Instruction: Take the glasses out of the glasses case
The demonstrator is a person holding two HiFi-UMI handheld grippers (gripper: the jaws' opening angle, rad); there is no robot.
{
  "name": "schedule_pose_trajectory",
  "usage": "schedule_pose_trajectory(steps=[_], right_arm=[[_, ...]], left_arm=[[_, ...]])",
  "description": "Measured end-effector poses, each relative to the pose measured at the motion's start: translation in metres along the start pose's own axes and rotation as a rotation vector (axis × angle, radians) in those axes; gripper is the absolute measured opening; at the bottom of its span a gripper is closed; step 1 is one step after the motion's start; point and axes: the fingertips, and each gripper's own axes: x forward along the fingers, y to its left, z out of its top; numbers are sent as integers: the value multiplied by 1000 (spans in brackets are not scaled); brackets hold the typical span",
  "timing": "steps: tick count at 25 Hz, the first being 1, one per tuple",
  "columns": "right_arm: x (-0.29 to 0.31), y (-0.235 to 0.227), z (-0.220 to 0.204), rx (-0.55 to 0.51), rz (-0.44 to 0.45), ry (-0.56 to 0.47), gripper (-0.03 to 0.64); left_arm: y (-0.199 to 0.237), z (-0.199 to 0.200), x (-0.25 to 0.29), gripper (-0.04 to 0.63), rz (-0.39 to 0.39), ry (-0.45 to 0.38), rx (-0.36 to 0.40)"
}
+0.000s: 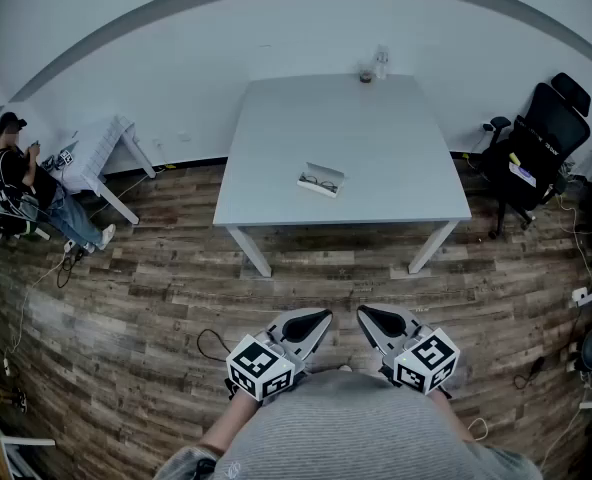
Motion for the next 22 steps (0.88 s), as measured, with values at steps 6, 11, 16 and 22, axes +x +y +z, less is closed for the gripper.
schedule_pose_trajectory(steps=[6,11,16,22], right_arm=[[0,-6,-2,-1,7,-39,12],[2,-9,-4,-4,18,-61,12],[2,-9,-3,-6,15,-60,12],[3,-15,-1,0,10,-58,12]], left_arm=[[-3,-3,2,12,-1,0,-5],[-2,-3,1,12,4,2,-5],[-2,-3,2,12,1,-3,-5],[0,-2,5,12,2,4,-5]])
